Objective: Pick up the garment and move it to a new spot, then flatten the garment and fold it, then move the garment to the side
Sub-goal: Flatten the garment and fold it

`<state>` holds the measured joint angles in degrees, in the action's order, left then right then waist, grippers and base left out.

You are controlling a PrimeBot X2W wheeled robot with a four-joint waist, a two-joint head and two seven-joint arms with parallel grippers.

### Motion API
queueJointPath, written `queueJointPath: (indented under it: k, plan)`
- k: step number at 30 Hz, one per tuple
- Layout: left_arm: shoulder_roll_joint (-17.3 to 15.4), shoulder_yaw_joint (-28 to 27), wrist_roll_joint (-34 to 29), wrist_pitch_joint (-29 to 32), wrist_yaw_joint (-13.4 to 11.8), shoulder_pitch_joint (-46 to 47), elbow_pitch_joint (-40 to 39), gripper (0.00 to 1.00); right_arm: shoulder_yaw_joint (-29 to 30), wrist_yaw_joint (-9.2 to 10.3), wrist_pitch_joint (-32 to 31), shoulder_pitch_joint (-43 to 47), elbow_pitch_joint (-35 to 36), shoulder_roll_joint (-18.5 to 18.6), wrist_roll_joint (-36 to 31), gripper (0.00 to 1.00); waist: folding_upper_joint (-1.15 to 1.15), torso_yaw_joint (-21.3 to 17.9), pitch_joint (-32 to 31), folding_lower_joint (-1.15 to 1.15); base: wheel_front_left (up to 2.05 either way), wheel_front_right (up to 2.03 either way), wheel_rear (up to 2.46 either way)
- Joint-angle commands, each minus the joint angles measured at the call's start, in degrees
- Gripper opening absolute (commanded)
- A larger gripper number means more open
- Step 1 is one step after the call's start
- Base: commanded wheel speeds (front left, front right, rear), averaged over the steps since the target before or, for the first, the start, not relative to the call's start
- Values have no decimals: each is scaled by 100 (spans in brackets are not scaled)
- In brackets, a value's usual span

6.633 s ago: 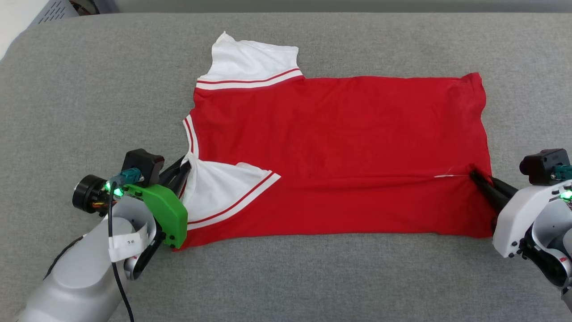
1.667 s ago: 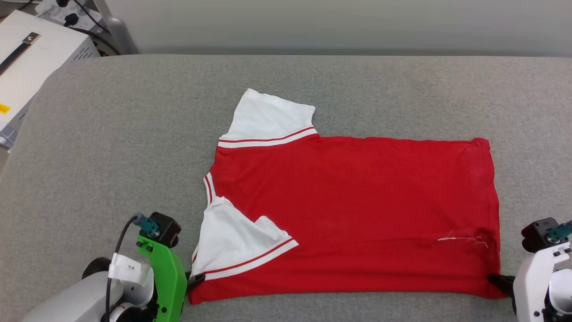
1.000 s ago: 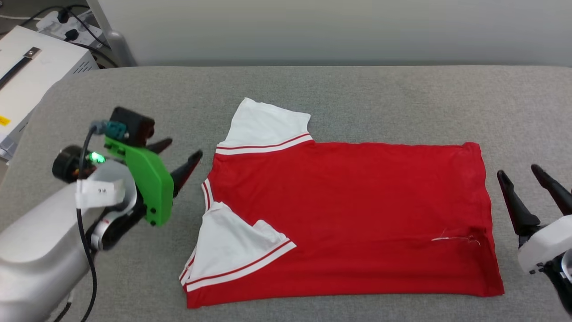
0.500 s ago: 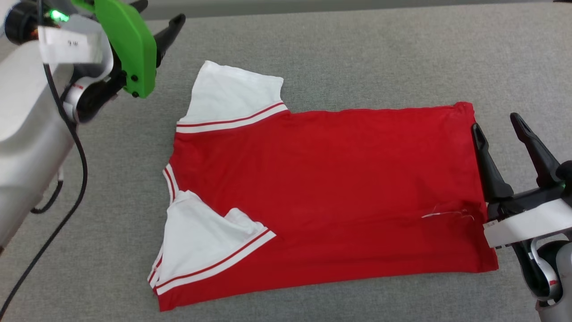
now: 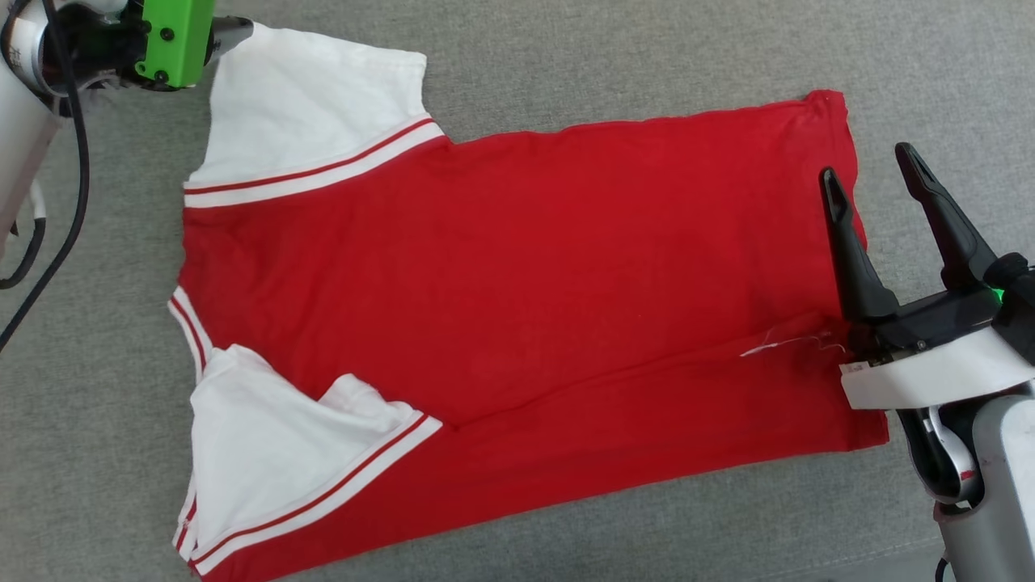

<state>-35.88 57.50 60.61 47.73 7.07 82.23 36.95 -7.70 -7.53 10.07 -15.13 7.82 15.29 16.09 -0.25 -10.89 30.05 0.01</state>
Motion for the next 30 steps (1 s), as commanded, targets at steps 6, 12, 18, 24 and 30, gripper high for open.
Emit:
queueJointPath:
  k: [6,12,18,24,30]
  plan:
    - [-19,137,93,164,24,-11,267,100,-84,4,127,-245,-113,-61,-14,100,25,-383,490,-1,0,0,0]
    - [-114,446,28,331,36,-243,294,0,-73,4,181,-299,-238,-60,10,100,25,-357,474,-1,0,0,0]
    - [-108,539,-40,-10,40,-275,197,0,90,4,197,-496,-264,117,49,100,25,-242,221,-1,0,0,0]
    - [-3,657,-10,-484,41,-333,-114,0,316,4,-98,-956,-262,603,81,100,25,-13,-158,-1,0,0,0]
    - [35,783,95,-878,41,-480,-379,0,81,4,-990,-1636,-561,1305,376,100,25,224,-437,-1,0,0,0]
